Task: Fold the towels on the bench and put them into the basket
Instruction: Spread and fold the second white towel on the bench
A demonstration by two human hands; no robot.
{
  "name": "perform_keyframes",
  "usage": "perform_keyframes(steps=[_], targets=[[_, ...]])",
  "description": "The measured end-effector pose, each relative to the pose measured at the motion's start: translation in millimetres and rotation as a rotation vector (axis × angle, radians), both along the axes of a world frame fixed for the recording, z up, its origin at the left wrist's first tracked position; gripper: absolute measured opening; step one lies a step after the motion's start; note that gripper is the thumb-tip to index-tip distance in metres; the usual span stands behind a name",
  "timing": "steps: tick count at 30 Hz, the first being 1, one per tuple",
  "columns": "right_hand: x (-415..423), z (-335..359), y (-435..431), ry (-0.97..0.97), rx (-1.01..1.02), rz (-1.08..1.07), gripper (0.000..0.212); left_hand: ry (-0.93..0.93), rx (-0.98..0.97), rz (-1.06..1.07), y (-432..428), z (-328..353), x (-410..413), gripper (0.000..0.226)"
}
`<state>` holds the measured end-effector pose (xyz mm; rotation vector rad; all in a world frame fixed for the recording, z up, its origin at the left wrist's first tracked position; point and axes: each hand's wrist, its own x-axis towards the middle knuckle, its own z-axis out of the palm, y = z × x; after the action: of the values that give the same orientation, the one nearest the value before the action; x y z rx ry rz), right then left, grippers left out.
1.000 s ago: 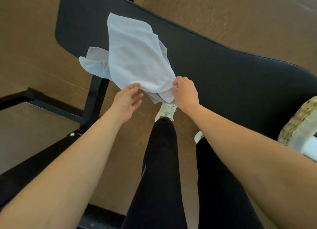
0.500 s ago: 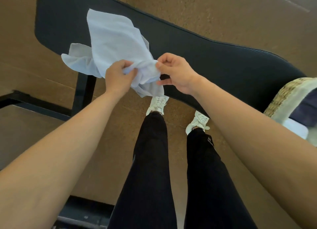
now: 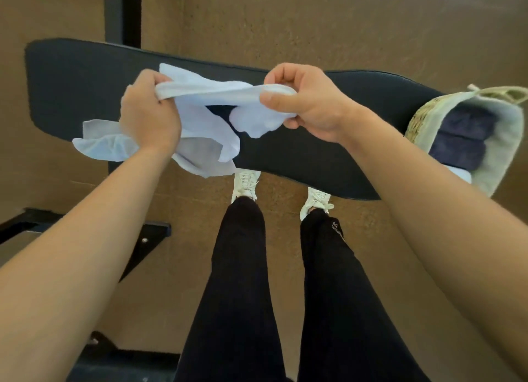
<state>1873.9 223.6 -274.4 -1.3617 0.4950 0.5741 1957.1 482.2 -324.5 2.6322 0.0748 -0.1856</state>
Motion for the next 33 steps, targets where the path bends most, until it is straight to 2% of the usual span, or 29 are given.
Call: perform_keyframes(steps=[3, 5, 8, 11, 15, 18, 20, 22, 25, 29, 33], targets=[[-23.0, 4.5, -37.2, -0.044, -0.437, 0.047, 0.015, 0.070, 0.032, -0.027, -23.1, 11.2, 4.3, 0.030], [-38.1, 0.7, -59.3, 0.002, -0.707, -0.012, 0.012, 0.134, 0.032, -0.090, -38.9, 18.8, 3.7, 0.032], [-56.4, -1.7, -86.1, 0.089, -0.893, -0.160, 0.006, 0.195, -0.012, -0.133, -60.4, 28.3, 4.1, 0.035], [-63.8, 3.6, -108.6, 0.153, -0.943, -0.285, 0.014, 0.227, -0.019, -0.128, -78.1, 37.7, 11.2, 0.037], [-63.3, 19.9, -141.9, 0.188, -0.891, -0.483, 0.018, 0.189, -0.001, -0.116, -96.4, 51.9, 30.7, 0.030], [-65.4, 37.1, -165.4, 0.125, -0.840, -0.666, 0.020, 0.116, -0.045, -0.081, -107.1, 66.4, 48.4, 0.031], [-73.6, 46.6, -175.8, 0.070, -0.868, -0.709, 0.026, 0.096, -0.079, -0.080, -109.3, 73.9, 51.3, 0.031], [-90.0, 48.4, -177.0, 0.019, -0.963, -0.651, 0.030, 0.128, -0.129, -0.088, -104.2, 74.6, 41.3, 0.030], [-130.7, 29.0, -160.3, 0.014, -0.971, -0.560, 0.030, 0.212, -0.198, -0.089, -84.3, 59.3, 7.6, 0.046], [-188.7, -15.6, -137.5, 0.158, -0.974, -0.354, 0.036, 0.353, -0.060, -0.177, -52.0, 17.1, -38.0, 0.057], [-227.8, -58.0, -120.0, 0.281, -0.933, 0.029, 0.042, 0.483, 0.171, -0.406, -21.8, -42.3, -61.9, 0.050]])
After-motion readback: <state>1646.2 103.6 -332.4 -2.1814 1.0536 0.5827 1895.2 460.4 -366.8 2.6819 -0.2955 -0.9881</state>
